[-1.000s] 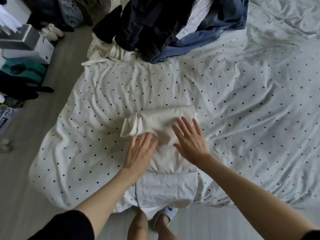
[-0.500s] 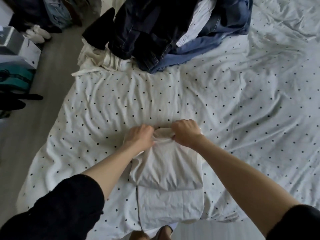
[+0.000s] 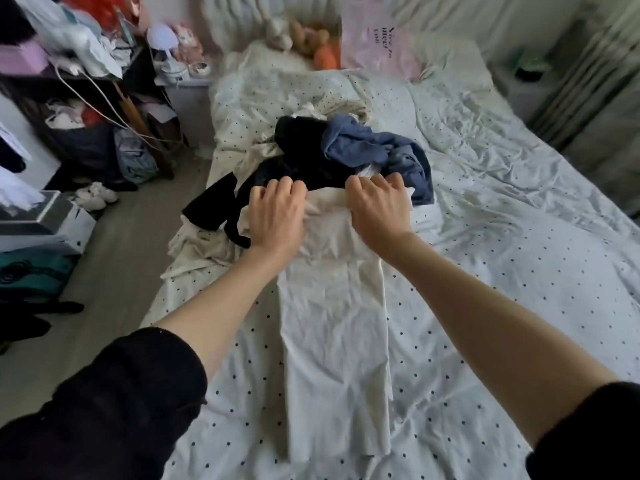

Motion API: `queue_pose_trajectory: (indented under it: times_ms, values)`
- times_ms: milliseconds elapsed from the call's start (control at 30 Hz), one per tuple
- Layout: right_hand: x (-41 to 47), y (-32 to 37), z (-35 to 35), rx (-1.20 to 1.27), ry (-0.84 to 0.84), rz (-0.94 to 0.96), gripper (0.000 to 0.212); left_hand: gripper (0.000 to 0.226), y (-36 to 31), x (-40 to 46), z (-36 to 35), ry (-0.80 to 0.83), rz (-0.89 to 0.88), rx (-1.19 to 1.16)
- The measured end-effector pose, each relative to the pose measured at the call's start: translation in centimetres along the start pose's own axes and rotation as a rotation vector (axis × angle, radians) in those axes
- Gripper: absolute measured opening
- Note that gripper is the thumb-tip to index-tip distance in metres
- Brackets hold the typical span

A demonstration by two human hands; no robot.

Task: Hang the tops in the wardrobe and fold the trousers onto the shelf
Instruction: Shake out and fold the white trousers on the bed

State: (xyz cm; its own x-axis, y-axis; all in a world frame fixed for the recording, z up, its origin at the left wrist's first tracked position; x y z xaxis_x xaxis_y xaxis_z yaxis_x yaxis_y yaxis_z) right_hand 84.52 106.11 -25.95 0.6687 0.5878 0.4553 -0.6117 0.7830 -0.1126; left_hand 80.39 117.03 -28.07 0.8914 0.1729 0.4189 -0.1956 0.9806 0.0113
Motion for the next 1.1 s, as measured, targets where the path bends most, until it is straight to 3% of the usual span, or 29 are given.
queue_pose_trajectory:
  times_ms: [100,200,267,367,500,567,633,667,733,800,867,1100]
  values:
    - [-2.3,1.3,-1.1,-0.134,-0.018,0.099,0.023,0.014,-0.6,-2.4,-2.7,0.076,-0.037,0.041]
    - [-6.9,2.2,-5.2,-0.048,0.001,0.208,0.024,0.026,-2.2,-7.1,-7.9,0.273,-0.099,0.103]
    - [-9.7,2.5,-6.9,-0.044,0.039,0.227,0.027,0.029,-2.8,-9.3,-8.8,0.279,-0.106,0.106]
    - [-14.2,2.9,-10.2,0.012,0.194,0.269,0.023,0.039,-3.6,-13.5,-11.0,0.327,-0.084,0.123]
    - [-18.7,2.0,-13.3,0.060,0.510,0.276,0.053,0.070,-5.0,-18.2,-14.6,0.645,-0.109,0.033]
    - [-19.5,1.6,-13.7,0.107,0.600,0.256,0.066,0.059,-5.1,-18.2,-14.6,0.648,-0.091,-0.050]
    - [-18.6,1.5,-12.2,0.190,0.500,0.287,0.048,0.042,-5.2,-16.6,-12.9,0.490,-0.098,-0.094]
    - [-17.5,1.3,-11.2,0.223,0.390,0.313,0.033,0.046,-5.2,-15.6,-12.6,0.421,-0.100,-0.089]
    - [-14.9,0.6,-9.9,0.272,0.208,0.315,0.016,0.079,-5.1,-15.1,-13.9,0.486,-0.109,-0.086]
    - [-11.8,-0.2,-10.7,0.308,0.190,0.249,0.017,0.100,-5.6,-16.2,-17.0,0.656,-0.157,-0.036]
    - [-8.8,-0.4,-13.4,0.268,0.339,0.207,0.033,0.108,-6.2,-17.6,-18.8,0.715,-0.163,0.020]
    - [-7.2,-0.4,-24.9,0.257,0.986,0.080,0.073,0.112,-7.2,-18.3,-18.6,0.531,-0.177,0.095]
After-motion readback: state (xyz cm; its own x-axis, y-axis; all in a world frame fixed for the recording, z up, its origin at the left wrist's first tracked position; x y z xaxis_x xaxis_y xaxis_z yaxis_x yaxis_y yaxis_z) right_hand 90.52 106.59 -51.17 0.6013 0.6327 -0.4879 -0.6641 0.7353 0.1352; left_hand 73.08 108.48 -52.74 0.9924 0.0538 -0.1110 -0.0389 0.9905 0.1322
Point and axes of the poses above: each hand's wrist, its own x-axis towards the middle knuckle, its own z-axis out of the back of the hand, y = z × x, the point moved 9 cm from there along x, towards the middle knuckle, and after that the axes turned 3 degrees about x, right-handed, at the moved point
